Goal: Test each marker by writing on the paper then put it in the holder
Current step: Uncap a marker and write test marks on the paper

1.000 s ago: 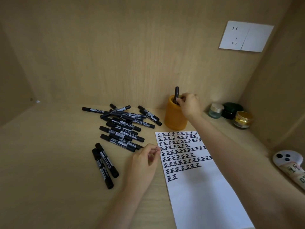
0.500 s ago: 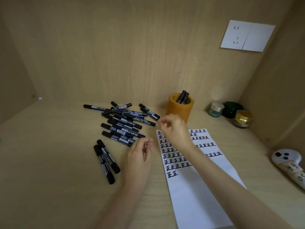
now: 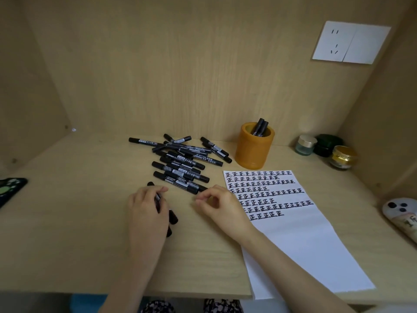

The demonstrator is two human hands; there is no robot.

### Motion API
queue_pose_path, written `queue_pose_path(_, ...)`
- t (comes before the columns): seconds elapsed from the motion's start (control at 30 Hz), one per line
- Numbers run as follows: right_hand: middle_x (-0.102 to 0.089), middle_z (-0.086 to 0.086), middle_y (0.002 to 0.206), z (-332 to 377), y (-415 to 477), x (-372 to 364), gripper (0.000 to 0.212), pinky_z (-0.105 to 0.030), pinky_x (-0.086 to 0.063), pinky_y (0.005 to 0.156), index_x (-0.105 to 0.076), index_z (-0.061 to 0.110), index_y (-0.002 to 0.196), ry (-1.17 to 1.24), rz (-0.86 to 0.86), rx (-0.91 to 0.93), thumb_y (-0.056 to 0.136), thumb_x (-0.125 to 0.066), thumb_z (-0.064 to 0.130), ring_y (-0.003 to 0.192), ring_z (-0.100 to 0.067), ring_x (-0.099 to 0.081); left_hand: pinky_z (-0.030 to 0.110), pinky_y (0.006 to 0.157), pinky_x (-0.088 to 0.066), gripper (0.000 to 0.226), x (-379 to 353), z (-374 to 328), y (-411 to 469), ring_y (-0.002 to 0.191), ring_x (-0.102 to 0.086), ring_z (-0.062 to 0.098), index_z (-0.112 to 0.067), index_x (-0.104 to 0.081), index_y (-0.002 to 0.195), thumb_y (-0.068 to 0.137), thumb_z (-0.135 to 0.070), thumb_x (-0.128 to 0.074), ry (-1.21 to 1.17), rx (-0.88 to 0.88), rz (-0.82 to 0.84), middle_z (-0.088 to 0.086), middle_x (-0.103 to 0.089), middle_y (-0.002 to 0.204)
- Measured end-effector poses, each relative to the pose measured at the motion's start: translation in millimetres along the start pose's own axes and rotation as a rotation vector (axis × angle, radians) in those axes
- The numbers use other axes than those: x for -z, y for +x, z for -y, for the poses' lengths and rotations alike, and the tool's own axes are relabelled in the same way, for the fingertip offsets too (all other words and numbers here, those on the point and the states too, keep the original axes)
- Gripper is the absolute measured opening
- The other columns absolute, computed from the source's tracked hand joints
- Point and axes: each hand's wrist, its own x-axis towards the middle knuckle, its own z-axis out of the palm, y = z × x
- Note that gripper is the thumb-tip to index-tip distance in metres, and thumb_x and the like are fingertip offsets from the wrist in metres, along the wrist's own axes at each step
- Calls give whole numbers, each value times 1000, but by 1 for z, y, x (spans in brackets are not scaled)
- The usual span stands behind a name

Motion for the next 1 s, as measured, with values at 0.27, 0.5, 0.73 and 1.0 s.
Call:
queue_pose_path(0.27,-61,7,93,27,-8,-25,35,-19,-39,71,-67,24,105,-98,63,-47,82,-67,49,92,-5,-52,32,85,-49,32,11,0,1,76,-54,-1,-18,-62,98,81,8,-55,-179,163,73,-2,-42,106)
queue_pose_path(0.5,-59,3,108,28,-12,-22,38,-27,-43,82,-63,20,113,-291,2,-2,83,-66,42,104,-13,-54,15,72,-49,26,5,-6,-8,77,-64,6,-15,-63,101,84,4,-57,-255,186,221,-3,-49,109)
queue_pose_path(0.73,-52,-3,110,18,-22,-6,26,-25,-38,72,-53,14,112,-394,-38,89,88,-59,24,99,-21,-54,34,82,-56,25,-4,-6,-10,80,-66,8,-21,-64,100,85,-1,-60,-290,171,281,-6,-61,101)
queue_pose_path(1.0,-58,-4,103,5,-23,9,18,-26,-43,77,-62,10,105,-375,-1,23,90,-60,20,92,-19,-56,30,80,-54,30,-4,-11,-11,82,-63,8,-23,-60,107,85,-2,-60,-254,148,271,-4,-63,104)
